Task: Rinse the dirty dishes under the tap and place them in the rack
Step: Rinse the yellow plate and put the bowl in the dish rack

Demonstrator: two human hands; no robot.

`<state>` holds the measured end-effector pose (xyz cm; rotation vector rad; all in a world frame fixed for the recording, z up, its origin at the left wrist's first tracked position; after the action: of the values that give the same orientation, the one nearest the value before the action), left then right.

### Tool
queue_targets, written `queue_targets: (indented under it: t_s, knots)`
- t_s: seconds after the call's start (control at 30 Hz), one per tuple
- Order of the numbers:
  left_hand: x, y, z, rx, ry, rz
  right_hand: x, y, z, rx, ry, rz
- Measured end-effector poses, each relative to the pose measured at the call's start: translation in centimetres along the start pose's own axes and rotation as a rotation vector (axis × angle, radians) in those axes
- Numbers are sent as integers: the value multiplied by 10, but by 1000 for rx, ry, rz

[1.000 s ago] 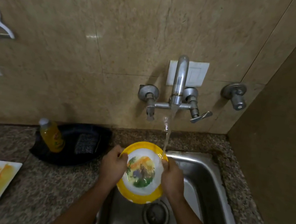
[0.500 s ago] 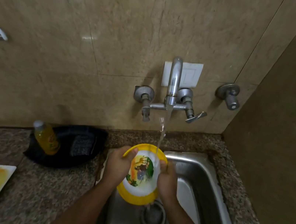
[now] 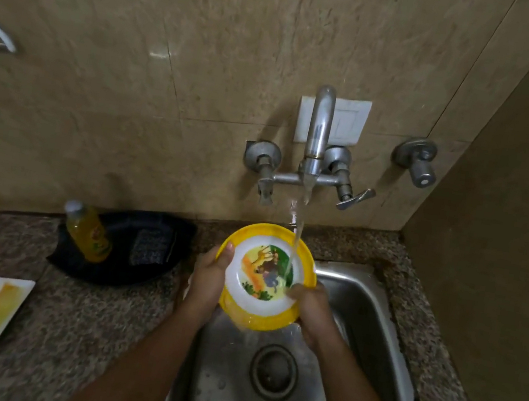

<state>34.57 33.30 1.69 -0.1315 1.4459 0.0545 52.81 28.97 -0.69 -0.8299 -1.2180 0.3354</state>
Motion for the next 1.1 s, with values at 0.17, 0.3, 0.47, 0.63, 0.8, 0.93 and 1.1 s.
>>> queue_targets:
  t_s: [0.17,0.3,0.47,0.63,0.8,0.93,1.1]
  knots:
    - [17,4,37,125,-55,-208,16,-15,-34,-155,-33,-114]
    - [11,-3,62,209,-150,-311,22,-26,-51,-225,20,-182]
    - [15,-18,84,360,-254,-357,22,-26,-62,-265,115,-166]
    - [18,-21,72,234,395,-242,16,-18,-66,-157,80,42]
    - [12,-13,40,255,894,-135,-5,-24,-49,61,8,268]
    - [-4,-9,15,257,895,-167,-20,-24,-30,130,-2,404]
    - [-13,-6,0,356,797,-161,-25,-22,-21,142,-3,423]
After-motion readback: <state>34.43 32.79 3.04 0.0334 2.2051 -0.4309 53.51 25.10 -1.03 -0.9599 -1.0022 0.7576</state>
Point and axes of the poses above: each hand's wrist, its own y-axis towards the middle knuckle, its own z-axis out of the palm, x = y × z, the point moved 3 cm from there along y, towards the middle knuckle, and after that the axes turned 15 degrees about z, right-handed, at the moved point
